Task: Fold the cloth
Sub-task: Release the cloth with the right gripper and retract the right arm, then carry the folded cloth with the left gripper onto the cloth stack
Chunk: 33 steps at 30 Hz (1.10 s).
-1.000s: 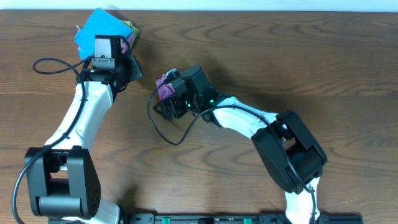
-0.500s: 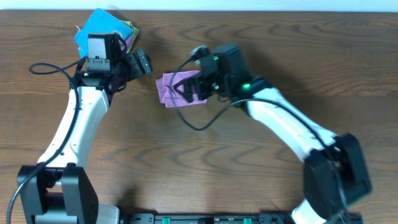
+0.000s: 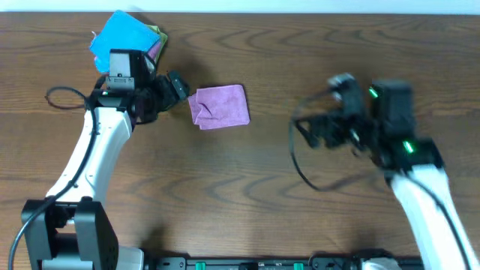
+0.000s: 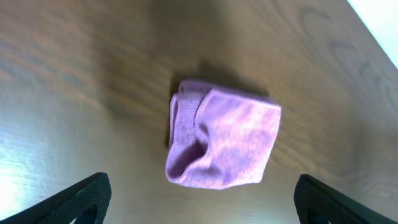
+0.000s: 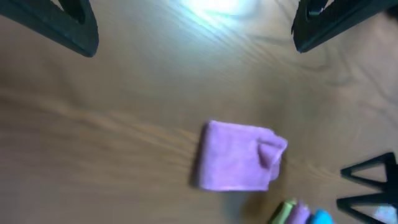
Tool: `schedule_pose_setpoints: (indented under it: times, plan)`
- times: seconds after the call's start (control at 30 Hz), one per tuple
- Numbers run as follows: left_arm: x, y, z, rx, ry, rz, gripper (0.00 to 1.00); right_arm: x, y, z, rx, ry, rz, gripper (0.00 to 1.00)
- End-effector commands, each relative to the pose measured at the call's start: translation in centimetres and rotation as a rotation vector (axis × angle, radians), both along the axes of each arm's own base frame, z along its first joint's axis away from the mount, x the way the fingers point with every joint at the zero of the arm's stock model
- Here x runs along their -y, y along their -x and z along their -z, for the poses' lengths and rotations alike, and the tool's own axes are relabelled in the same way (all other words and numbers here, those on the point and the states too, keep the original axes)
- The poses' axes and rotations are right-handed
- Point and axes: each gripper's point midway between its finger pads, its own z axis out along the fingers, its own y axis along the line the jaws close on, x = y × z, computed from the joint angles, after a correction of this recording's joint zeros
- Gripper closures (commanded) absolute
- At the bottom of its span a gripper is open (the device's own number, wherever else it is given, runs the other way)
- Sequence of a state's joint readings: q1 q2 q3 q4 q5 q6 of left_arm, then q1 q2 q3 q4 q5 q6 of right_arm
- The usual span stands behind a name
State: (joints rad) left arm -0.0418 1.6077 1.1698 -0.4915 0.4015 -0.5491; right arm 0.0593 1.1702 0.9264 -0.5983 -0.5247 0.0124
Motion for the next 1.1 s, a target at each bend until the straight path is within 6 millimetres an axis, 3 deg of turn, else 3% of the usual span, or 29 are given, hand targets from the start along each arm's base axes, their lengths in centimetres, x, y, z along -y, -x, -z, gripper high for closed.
schedule_pose_setpoints:
  times: [0.0,0.13,0.3,0.57,1.07]
  plan:
    - [0.9,1.7,1.4,-0.075,0.093,-0.027,0.05,1.9,3.0,0.1,0.077,-0.005,0.034,0.01]
    - [1.3,2.5,2.7,-0.119,0.147,-0.07,0.05,3.8,6.8,1.6,0.113,-0.043,0.158,0.01]
    - [1.5,2.3,3.9,-0.128,0.203,-0.153,0.05,3.9,9.3,3.0,0.09,-0.156,0.277,0.01]
    - [3.1,3.1,8.0,-0.158,0.281,-0.193,0.05,3.8,9.8,3.4,0.057,-0.175,0.295,0.01]
    - [6.0,0.7,12.2,-0.17,0.362,-0.206,0.05,3.8,9.8,3.4,0.057,-0.174,0.296,0.01]
